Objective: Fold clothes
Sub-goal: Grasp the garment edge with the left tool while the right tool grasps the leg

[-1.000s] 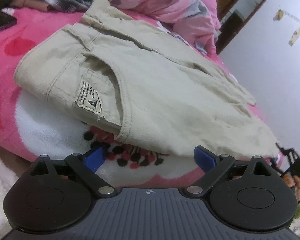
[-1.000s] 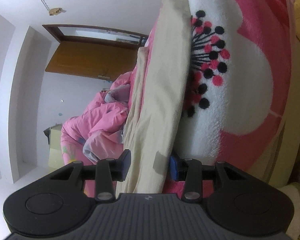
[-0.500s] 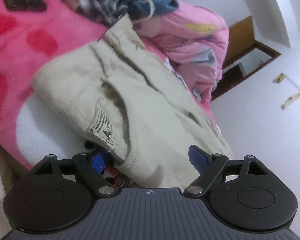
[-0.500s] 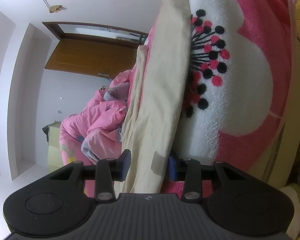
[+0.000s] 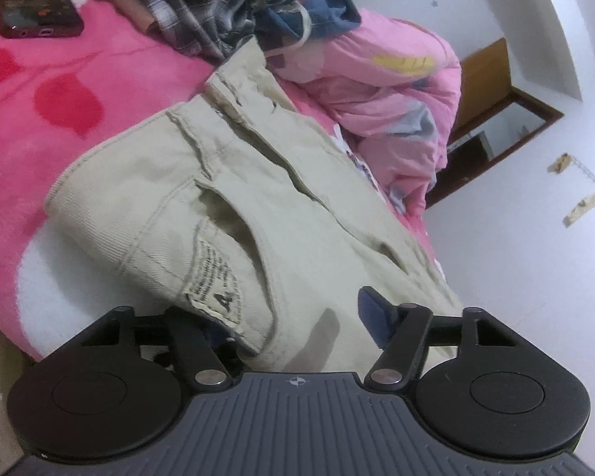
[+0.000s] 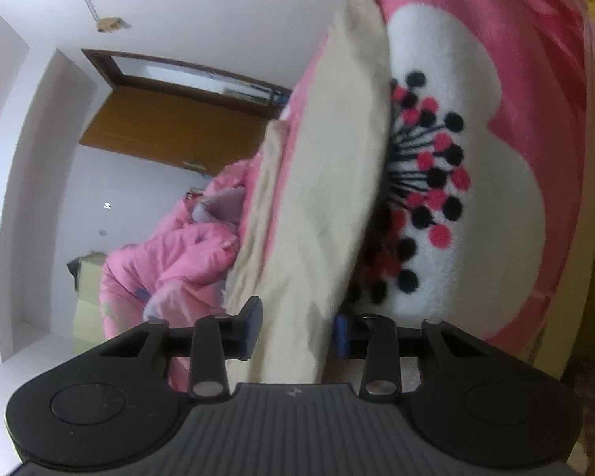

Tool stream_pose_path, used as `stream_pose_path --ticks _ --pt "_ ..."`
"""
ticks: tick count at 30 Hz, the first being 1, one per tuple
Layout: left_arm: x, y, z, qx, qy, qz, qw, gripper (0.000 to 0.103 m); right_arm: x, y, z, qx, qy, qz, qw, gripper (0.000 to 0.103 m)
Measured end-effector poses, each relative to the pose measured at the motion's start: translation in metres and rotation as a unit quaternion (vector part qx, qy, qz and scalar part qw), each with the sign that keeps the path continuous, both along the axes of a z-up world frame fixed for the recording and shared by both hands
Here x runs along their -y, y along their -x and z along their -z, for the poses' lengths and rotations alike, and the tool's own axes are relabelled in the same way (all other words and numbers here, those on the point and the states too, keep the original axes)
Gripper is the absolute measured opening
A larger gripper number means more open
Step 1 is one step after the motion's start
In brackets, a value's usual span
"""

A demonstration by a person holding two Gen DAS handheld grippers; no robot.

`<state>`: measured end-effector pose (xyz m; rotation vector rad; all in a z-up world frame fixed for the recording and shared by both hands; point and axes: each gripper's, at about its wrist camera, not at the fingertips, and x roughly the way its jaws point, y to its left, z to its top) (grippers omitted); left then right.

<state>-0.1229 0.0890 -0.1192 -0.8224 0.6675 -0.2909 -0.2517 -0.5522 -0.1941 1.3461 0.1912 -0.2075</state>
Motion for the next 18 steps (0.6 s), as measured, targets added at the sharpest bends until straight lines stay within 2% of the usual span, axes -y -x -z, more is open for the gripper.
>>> stream_pose_path --ticks 2,6,8,11,18 --pt "-0.003 -0.001 0.003 -0.006 0.006 -0.004 1.0000 0.056 -0.001 0.000 0.001 -0.003 0.001 -0.001 1.000 0.022" --pt "-0.006 0.002 0.005 -0.011 0.006 -0.010 0.9999 0.051 -0.003 -0.001 0.003 0.009 -0.010 -0.008 1.000 0.013" --pt "-0.005 0.002 0.004 -0.013 -0.006 -0.014 0.9998 0.042 -0.005 -0.004 -0.003 0.006 0.005 -0.007 1.000 0.005" --pt "-0.003 0.003 0.001 -0.016 -0.024 -0.022 0.9993 0.031 -0.007 -0.007 -0.011 0.008 0.015 -0.001 1.000 0.004" --pt "-0.004 0.002 -0.015 0.012 -0.025 -0.034 0.9990 0.026 -0.012 -0.015 -0.047 0.021 0.068 -0.004 0.997 0.004"
